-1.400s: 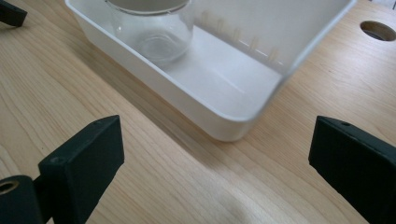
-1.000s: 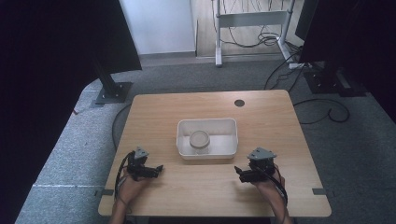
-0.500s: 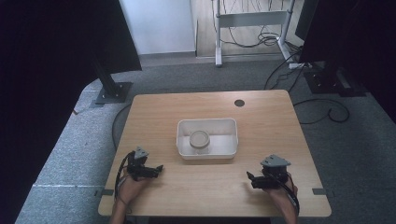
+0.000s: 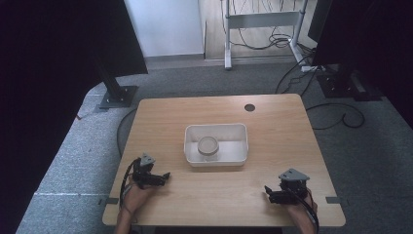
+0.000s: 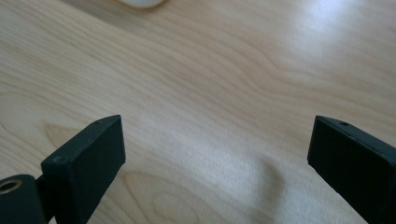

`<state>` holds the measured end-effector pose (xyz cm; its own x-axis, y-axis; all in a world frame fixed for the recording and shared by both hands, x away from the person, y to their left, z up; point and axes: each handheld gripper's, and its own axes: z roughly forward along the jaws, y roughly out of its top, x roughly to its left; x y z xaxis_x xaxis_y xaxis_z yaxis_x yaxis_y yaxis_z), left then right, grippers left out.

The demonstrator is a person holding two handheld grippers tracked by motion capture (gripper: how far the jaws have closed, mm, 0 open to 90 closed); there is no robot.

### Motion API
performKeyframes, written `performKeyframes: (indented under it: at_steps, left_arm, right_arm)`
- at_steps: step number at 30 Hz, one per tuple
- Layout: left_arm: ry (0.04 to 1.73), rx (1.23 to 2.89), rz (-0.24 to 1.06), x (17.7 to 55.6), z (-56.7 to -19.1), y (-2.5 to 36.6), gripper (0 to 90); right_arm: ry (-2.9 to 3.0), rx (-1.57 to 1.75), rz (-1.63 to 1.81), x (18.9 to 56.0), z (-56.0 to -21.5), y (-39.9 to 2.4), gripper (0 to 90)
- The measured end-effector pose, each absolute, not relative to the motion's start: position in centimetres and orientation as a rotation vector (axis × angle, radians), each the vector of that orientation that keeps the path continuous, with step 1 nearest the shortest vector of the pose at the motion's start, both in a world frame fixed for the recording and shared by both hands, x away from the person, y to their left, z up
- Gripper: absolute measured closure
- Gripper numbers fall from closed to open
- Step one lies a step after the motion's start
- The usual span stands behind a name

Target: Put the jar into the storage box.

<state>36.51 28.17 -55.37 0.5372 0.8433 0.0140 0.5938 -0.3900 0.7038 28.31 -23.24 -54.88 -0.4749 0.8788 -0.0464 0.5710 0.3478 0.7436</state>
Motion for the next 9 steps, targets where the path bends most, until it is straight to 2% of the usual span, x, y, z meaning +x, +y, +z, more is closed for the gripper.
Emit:
performKeyframes:
  at_steps: [9]
  left_arm:
    - [1.157, 2.123, 0.493, 36.51, -55.37, 28.17, 0.0]
  right_arm:
    - [2.186, 1.309, 0.914, 27.83, -55.89, -23.68, 3.5]
